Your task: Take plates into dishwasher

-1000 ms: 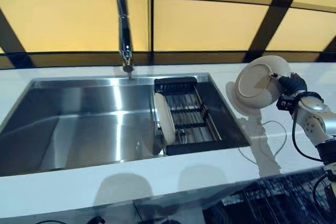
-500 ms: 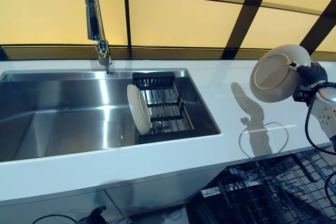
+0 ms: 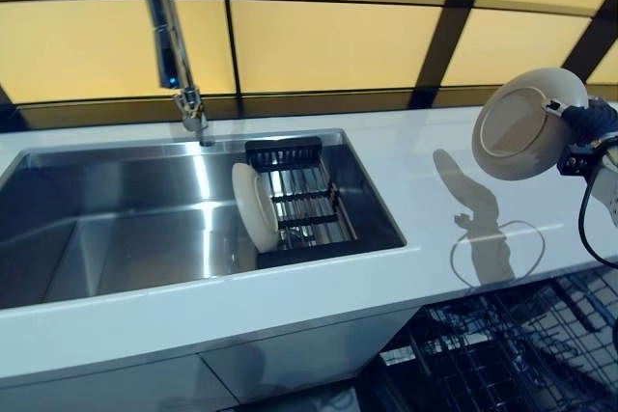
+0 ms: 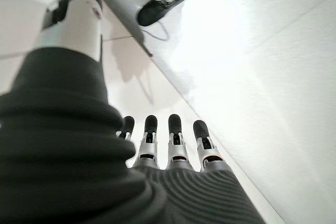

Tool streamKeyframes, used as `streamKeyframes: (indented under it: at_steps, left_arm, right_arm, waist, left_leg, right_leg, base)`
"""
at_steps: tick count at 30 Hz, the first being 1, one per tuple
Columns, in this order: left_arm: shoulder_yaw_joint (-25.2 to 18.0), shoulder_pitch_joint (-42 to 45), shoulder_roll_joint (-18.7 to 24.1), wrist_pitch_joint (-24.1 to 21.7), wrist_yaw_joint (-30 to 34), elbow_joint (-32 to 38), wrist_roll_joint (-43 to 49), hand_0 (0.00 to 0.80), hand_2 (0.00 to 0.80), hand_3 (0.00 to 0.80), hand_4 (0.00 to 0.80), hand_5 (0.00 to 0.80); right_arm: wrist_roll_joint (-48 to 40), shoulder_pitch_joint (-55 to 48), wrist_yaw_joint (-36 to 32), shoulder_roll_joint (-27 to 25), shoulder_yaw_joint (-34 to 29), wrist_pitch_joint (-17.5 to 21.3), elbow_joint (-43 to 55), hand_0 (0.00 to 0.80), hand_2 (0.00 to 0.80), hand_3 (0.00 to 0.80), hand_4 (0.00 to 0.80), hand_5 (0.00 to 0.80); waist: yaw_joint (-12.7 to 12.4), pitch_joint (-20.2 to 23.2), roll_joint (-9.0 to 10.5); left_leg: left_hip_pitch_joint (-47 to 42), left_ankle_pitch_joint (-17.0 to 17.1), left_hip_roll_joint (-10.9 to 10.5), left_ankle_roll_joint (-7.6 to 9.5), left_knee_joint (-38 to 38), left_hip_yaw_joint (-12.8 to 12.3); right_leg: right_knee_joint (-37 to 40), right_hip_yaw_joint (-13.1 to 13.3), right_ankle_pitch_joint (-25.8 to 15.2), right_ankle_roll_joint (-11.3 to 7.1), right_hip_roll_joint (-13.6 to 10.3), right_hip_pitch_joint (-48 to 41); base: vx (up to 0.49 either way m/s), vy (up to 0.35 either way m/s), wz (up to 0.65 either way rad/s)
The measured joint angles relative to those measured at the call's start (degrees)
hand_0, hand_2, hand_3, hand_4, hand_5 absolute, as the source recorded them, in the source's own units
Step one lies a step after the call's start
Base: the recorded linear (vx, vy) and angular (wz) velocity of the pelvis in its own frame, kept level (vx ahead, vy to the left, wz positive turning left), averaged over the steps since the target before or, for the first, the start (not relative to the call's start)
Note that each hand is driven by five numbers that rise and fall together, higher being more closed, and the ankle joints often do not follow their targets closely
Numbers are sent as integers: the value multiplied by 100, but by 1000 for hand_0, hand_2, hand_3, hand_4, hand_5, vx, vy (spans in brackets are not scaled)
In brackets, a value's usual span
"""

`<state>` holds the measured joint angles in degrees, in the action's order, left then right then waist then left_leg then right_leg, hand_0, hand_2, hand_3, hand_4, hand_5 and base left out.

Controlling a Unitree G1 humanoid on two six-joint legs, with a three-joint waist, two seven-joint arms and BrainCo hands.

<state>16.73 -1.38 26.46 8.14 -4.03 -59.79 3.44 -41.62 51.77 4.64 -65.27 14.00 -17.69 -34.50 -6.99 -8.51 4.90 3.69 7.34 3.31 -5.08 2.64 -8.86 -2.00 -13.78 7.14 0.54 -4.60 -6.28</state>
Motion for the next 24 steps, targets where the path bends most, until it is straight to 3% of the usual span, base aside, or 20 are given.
streamKeyframes:
  at_steps: [1,2,3,5,6,10,12,16,19,24]
  left_arm:
    - [-1,4,-18,7,9,-2,-13,0,0,0,0,0]
    - [-1,-4,-72,-4,39,38,-41,0,0,0,0,0]
    - [1,-3,-167,-18,60,146,-44,0,0,0,0,0]
    - [76,29,-405,41,204,144,-43,0,0,0,0,0]
    - [137,46,-436,30,239,214,-31,0,0,0,0,0]
    - [439,-156,-387,-8,269,240,-32,0,0,0,0,0]
    - [448,-223,-327,-8,186,240,-36,0,0,0,0,0]
    - [449,-194,-239,12,80,197,-36,0,0,0,0,0]
    - [445,-80,-235,41,3,171,-56,0,0,0,0,0]
    - [417,-53,-247,44,-13,190,-94,0,0,0,0,0]
  right_arm:
    - [53,-16,-118,-57,-23,1,95,800,800,800,800,800]
    - [113,-14,-219,-157,-87,-21,160,800,800,800,800,800]
    - [248,-46,-273,-295,-240,-60,225,800,800,800,800,800]
    - [471,-366,-265,-538,-683,-69,397,800,800,800,800,800]
    - [586,-555,-208,-593,-786,-110,391,800,800,800,800,800]
    - [625,-848,-183,-520,-980,-71,368,800,800,800,800,800]
    - [673,-821,-242,-523,-972,-29,306,800,800,800,800,800]
    - [674,-821,-373,-527,-948,-18,118,800,800,800,800,800]
    - [730,-787,-665,-557,-937,-2,40,800,800,800,800,800]
    - [961,-837,-957,-567,-889,-4,38,800,800,800,800,800]
  waist:
    - [100,-6,171]
    - [287,-11,294]
    - [493,48,188]
    - [805,173,-133]
    - [891,196,-176]
    - [877,174,-137]
    - [749,169,-144]
    - [728,168,-162]
    - [603,172,-149]
    - [633,183,-171]
  left_leg:
    - [35,-783,-56,-100,445,156]
    - [-74,-906,9,-24,816,146]
    - [-306,-869,161,-34,735,180]
    - [-635,-578,249,10,25,262]
    - [-756,-534,245,49,-266,287]
    - [-785,-536,166,49,-432,349]
    - [-809,-558,114,21,-573,312]
    - [-817,-630,120,-4,-667,247]
    - [-865,-666,79,53,-648,90]
    - [-897,-687,63,88,-642,95]
  right_leg:
    - [-49,-87,-31,-20,-212,37]
    - [-51,-108,-69,-70,-334,43]
    - [-32,-171,-75,-95,-292,24]
    - [-76,-321,-81,-106,-151,63]
    - [-122,-382,-81,-133,-136,101]
    - [-290,-391,-92,-231,-216,267]
    - [-207,-349,-118,-481,-257,301]
    - [-176,-186,-185,-521,-203,347]
    - [-201,131,-253,-556,-223,457]
    - [-291,258,-270,-548,-232,565]
  base:
    - [-154,148,-14]
    - [-276,209,-5]
    - [-222,144,11]
    - [-259,57,36]
    - [-288,33,34]
    - [-164,34,14]
    - [-77,29,-2]
    - [-58,38,5]
    - [-72,61,-38]
    - [-78,46,-21]
